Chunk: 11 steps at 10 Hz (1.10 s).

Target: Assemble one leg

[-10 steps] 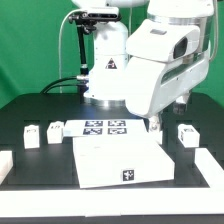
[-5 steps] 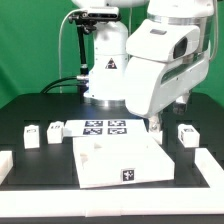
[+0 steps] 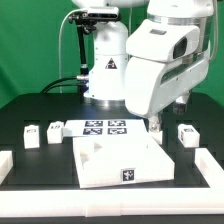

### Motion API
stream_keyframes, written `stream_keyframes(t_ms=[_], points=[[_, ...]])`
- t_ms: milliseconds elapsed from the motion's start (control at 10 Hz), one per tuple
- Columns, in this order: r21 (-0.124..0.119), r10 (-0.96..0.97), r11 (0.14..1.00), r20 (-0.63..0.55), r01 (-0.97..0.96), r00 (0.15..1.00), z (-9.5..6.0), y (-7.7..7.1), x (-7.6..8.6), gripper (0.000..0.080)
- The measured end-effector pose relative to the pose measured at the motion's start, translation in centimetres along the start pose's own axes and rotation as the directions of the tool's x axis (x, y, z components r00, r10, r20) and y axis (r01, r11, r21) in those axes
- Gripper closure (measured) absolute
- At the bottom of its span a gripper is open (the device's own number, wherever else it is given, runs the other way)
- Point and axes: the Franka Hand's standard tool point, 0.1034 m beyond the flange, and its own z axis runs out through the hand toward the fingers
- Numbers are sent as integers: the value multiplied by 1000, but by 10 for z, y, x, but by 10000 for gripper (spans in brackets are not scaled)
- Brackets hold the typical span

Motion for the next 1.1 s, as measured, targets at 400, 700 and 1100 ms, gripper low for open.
stream_keyframes(t_ms=[400, 700, 1100], points=[[-172, -249, 958, -118, 228, 961, 35, -10, -66, 150], [-164, -246, 960, -111, 227, 963, 40, -12, -76, 150], [-210, -393, 906, -95, 367, 915, 49, -16, -85, 150]])
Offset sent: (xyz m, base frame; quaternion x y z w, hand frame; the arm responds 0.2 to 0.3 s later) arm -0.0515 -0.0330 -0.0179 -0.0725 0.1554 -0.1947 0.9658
